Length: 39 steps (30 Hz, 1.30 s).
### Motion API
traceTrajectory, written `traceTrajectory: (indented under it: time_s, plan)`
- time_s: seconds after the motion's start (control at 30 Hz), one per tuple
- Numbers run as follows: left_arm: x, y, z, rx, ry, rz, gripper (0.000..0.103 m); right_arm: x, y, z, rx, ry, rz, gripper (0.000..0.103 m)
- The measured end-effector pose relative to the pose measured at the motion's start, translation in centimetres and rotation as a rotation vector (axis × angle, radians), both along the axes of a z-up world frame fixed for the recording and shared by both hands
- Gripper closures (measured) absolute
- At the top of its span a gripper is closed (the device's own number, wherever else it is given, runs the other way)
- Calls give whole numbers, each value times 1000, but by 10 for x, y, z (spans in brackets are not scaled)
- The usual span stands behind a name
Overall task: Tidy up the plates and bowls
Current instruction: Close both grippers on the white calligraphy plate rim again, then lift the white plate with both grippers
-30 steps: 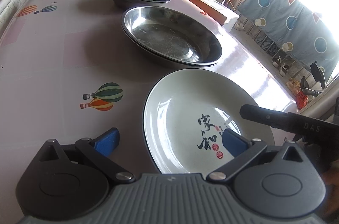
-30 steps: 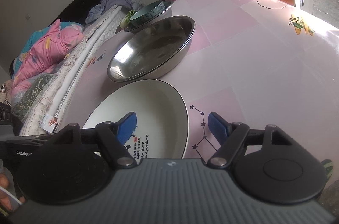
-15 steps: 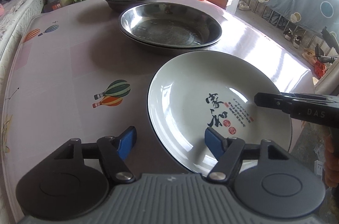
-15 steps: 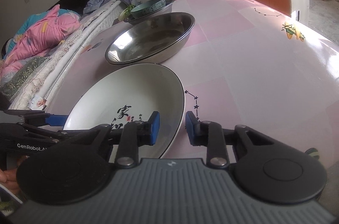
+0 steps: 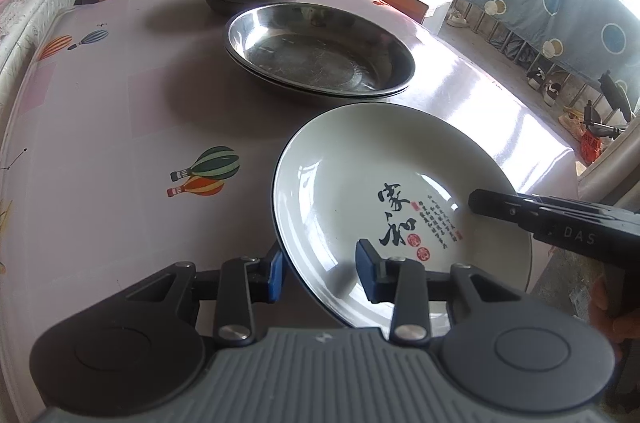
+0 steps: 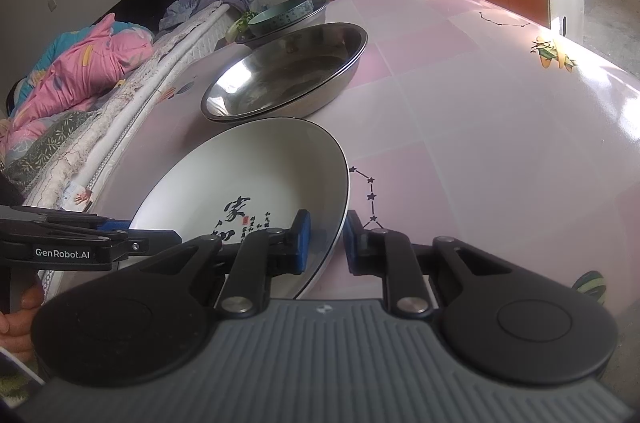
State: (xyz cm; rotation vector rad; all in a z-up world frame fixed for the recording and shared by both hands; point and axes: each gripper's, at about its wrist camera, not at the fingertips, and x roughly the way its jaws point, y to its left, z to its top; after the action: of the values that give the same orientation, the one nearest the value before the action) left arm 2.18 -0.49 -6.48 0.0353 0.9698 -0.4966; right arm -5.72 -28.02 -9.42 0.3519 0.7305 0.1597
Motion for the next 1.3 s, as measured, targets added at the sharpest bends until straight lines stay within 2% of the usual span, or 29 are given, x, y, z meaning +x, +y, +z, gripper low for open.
traceTrajectory:
  time_s: [0.2,0.63,0.9,1.13,1.3]
  plan:
    - [-4,3,1,-2,22,-20,65,3,1,-1,-2,-11,3,86]
    - [-4,24,1,-33,43,13,65,24,18,-1,-17,-14,42,86]
    - [-4,18,1,-23,23,-3,53,24,17,1,-11,-3,40,86]
    - [-1,15,0,-29,23,-5,45,18,9,-4,76,22,35,87]
    - [0,9,-1,-14,6,-4,39,17,6,-7,103,21,34,86]
